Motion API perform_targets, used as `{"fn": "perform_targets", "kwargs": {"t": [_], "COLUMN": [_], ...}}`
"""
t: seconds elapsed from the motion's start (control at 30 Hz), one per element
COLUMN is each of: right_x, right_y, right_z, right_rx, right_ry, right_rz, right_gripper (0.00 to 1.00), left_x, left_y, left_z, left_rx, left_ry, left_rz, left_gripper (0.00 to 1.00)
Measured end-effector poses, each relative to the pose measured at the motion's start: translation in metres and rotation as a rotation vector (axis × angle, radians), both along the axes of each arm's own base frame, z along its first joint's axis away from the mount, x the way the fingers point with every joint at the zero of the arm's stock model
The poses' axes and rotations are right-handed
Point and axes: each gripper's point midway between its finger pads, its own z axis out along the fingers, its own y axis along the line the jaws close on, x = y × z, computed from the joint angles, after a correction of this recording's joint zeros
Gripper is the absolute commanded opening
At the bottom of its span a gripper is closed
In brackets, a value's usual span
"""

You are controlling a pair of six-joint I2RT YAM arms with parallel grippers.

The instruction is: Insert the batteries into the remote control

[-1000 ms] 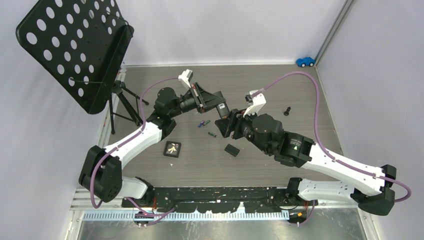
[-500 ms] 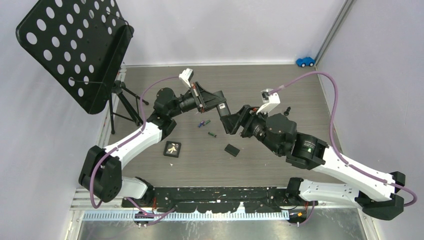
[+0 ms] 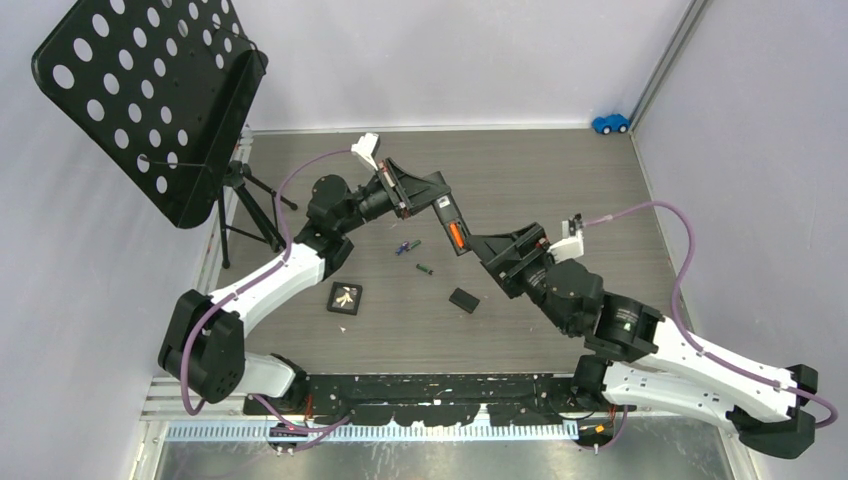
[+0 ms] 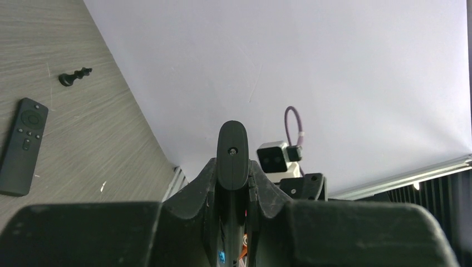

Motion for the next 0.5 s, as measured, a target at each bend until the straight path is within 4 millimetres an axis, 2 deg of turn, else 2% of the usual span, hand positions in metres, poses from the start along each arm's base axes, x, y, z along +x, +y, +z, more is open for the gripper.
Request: {"fn": "perform_targets", "kwargs": {"t": [0.13,0.3,0.5], "right_x": [0.004,0.01,0.02], "right_y": [0.012,0.028,0.048], "right_z": [-0.004,0.011,0.004], "right_rx": [0.069,0.158,0.18], "right_ry": [0.006,-0.008,0.012], "right_rz": [-0.001,0.009,0.015], "right_gripper": [0.9,0.9,0.9], "left_x": [0.004,0.007,0.009], "left_y": [0.001,0.001,0.001], "left_z": [0.003,0.009,0.017], "left_rx": [-0.007,-0.014,-0.034], "left_ry": [-0.002,0.002,0.015], "left_rz": [0.021,0.033,0.036], "left_gripper": [0.0,0.0,0.0]}}
